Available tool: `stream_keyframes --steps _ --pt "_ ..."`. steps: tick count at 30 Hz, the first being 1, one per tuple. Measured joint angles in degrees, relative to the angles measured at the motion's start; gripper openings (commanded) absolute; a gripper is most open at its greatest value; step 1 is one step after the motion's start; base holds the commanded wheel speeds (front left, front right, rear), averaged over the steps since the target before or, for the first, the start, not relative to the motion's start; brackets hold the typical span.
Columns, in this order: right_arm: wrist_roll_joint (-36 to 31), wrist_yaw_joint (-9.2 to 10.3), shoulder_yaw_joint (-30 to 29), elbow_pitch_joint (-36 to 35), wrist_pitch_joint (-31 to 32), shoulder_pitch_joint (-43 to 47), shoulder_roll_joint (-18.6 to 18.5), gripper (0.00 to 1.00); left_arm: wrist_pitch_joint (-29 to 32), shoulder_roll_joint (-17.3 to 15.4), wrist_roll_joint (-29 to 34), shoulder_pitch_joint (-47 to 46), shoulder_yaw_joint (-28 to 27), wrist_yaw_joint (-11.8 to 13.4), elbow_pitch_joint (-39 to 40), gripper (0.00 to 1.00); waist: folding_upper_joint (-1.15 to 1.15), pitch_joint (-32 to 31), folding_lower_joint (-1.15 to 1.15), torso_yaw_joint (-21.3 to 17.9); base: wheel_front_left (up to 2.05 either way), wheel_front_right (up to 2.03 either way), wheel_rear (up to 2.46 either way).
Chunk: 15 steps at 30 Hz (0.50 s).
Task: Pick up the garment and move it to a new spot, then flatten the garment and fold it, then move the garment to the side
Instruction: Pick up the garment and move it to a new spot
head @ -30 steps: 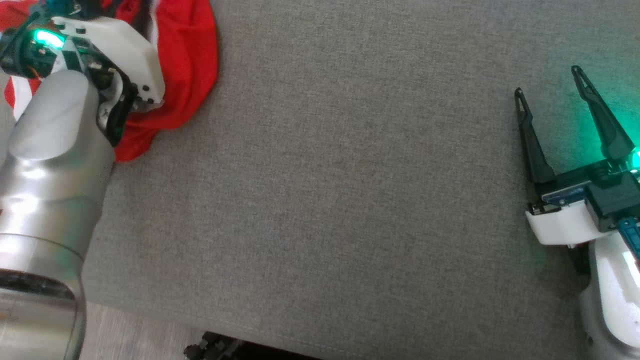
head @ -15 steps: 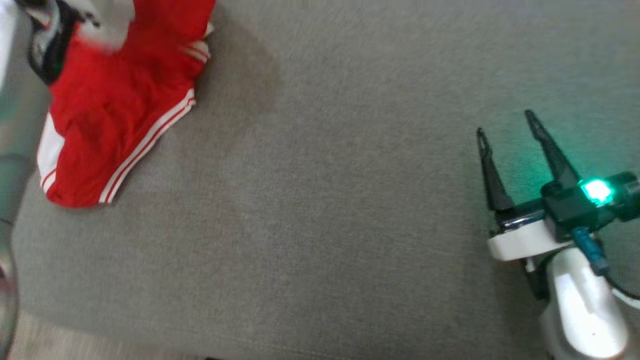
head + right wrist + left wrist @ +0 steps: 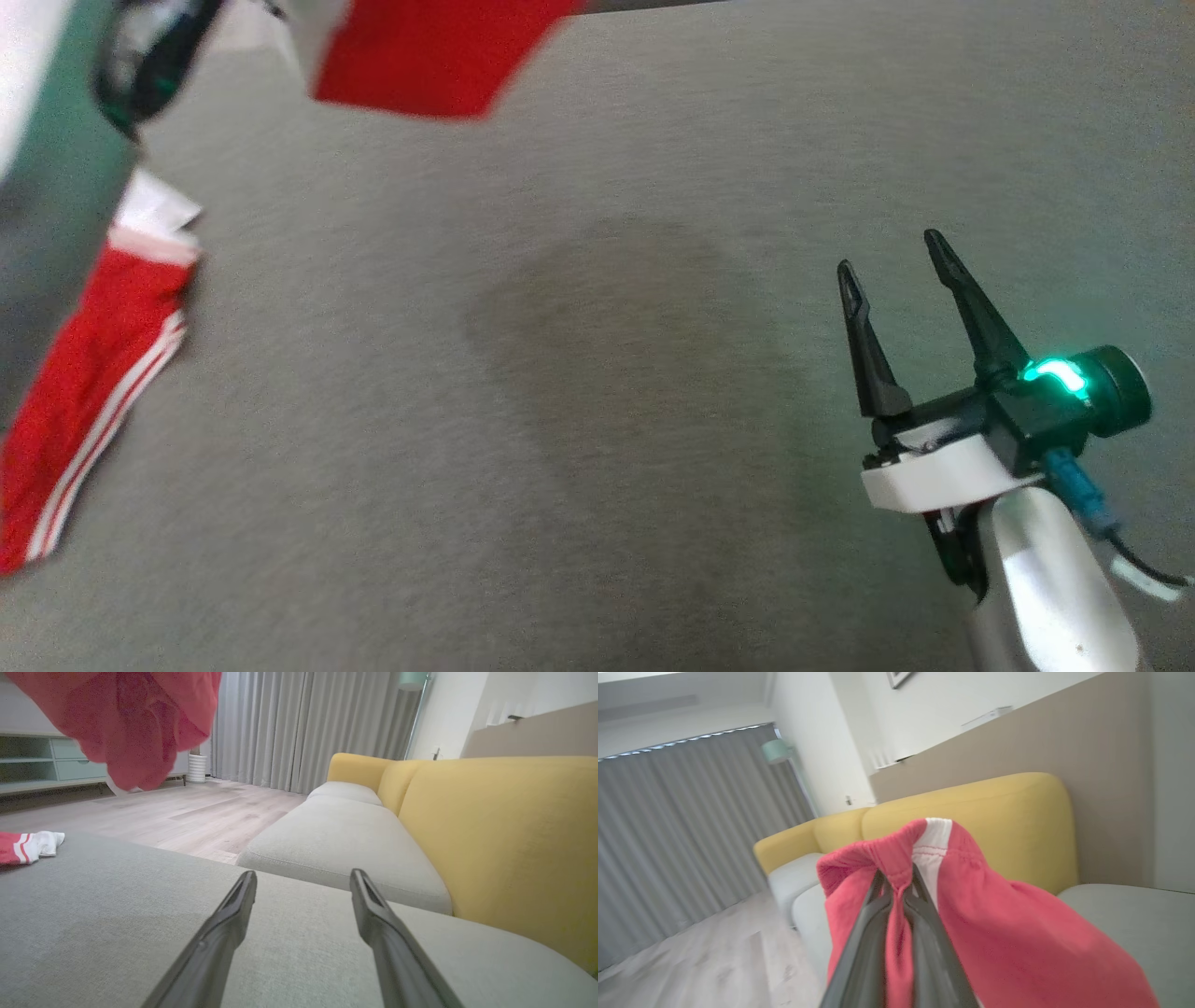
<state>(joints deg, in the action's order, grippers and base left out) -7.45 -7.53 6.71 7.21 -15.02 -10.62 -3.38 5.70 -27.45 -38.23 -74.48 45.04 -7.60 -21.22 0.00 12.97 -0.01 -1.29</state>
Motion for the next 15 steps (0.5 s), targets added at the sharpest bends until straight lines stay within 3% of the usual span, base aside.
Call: stream_keyframes --steps 4,9,15 --pt "5.64 0.0 -0.49 -0.56 0.01 0.49 0.15 1.0 0.71 0.87 -0.07 1.74 3.67 0.0 2.77 0.0 0.0 -0.5 0.0 -5.99 0.0 0.0 0.0" --pt "9.23 0.0 -0.65 -1.71 0.0 0.55 0.18 1.0 -2.65 2.12 2.87 5.69 9.09 0.0 3.01 0.0 0.0 0.55 0.01 -12.47 0.0 0.0 0.0" --pt "10.5 0.0 -0.07 -2.46 0.0 0.23 0.19 1.0 -10.8 6.01 2.96 19.09 13.05 1.35 -5.12 0.0 0.0 4.14 0.03 -16.27 0.0 0.0 0.0"
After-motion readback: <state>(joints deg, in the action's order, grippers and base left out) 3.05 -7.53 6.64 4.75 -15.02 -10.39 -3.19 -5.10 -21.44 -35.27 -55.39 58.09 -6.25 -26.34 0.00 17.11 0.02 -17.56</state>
